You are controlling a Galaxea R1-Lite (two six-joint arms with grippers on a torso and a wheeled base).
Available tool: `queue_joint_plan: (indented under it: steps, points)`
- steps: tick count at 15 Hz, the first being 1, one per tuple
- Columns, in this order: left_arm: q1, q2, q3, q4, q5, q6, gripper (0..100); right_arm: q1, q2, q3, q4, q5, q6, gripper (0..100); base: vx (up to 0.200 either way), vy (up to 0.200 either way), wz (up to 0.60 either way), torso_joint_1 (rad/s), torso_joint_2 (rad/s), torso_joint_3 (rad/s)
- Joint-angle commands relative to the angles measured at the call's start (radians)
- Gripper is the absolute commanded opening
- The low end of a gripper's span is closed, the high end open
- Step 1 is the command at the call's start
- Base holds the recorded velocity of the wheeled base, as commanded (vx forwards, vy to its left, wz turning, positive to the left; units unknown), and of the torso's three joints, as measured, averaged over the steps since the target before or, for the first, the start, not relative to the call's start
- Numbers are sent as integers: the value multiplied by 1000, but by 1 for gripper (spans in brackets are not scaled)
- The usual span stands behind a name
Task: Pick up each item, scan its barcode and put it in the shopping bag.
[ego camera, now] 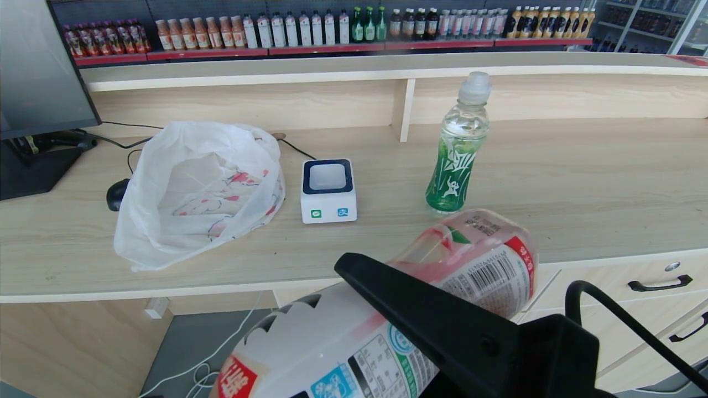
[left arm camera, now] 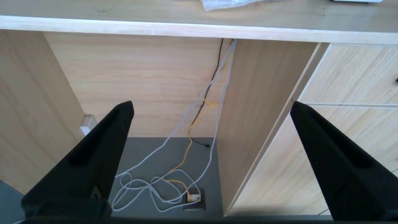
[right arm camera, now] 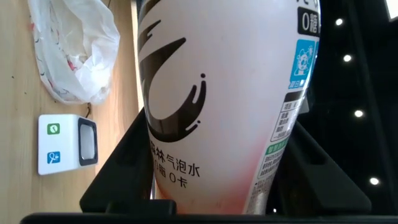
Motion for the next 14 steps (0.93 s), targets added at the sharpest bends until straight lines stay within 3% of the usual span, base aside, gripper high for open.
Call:
queue_joint_plan:
  steps: [1, 5, 10, 14]
  points:
    - [0, 0, 0, 0, 0, 0, 100, 0, -6, -10, -1, 0, 5, 0, 0, 0, 0, 0, 0, 0]
    - [0, 0, 0, 0, 0, 0, 100, 0, 9, -24, -1, 0, 94, 0, 0, 0, 0, 0, 0, 0]
    - [0, 0, 0, 0, 0, 0, 100, -1, 11, -11, -1, -3, 349, 0, 0, 0, 0, 0, 0, 0]
    - [0, 0, 0, 0, 0, 0, 100, -1, 17, 61, -1, 0, 723, 0, 0, 0, 0, 0, 0, 0]
